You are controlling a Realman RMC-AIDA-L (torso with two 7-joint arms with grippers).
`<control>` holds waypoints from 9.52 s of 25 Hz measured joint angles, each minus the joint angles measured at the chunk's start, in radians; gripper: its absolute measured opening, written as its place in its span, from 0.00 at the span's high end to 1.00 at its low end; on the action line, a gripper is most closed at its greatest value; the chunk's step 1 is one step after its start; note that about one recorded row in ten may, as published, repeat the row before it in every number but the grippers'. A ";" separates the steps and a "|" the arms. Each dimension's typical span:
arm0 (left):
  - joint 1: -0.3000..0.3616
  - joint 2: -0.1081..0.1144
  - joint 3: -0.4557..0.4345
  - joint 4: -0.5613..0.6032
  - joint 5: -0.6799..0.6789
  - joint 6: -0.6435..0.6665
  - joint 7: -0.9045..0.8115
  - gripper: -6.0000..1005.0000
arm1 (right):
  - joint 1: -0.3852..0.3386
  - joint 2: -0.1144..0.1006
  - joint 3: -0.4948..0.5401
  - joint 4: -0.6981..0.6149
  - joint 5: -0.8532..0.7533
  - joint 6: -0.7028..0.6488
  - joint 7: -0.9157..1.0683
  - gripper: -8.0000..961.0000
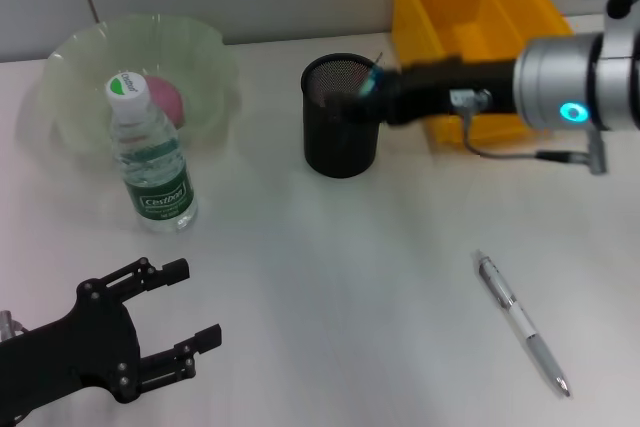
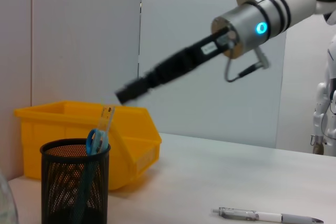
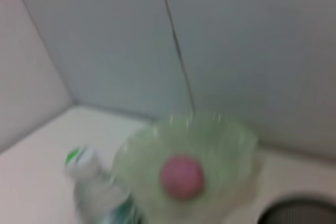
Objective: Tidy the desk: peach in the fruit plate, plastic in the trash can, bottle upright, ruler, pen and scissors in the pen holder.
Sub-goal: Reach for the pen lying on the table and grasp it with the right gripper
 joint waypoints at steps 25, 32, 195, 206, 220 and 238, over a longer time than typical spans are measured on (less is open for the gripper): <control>-0.002 0.001 0.000 0.014 0.004 0.009 -0.009 0.22 | 0.143 0.001 0.230 -0.054 -0.468 -0.746 0.358 0.14; -0.006 0.000 0.004 0.014 0.006 0.011 -0.003 0.22 | 0.179 0.002 0.193 0.038 -0.524 -0.693 0.385 0.14; -0.001 -0.003 0.008 0.007 0.006 0.021 0.026 0.22 | 0.374 0.010 0.038 0.364 -0.644 -0.529 0.390 0.58; -0.004 -0.003 0.009 0.007 0.006 0.021 0.026 0.22 | 0.391 0.011 0.018 0.406 -0.642 -0.506 0.389 0.58; -0.004 -0.003 0.009 0.007 0.008 0.021 0.026 0.22 | 0.414 0.011 0.014 0.457 -0.642 -0.491 0.389 0.58; 0.001 -0.003 0.009 0.009 0.007 0.023 0.026 0.22 | 0.430 0.010 -0.033 0.493 -0.642 -0.478 0.389 0.65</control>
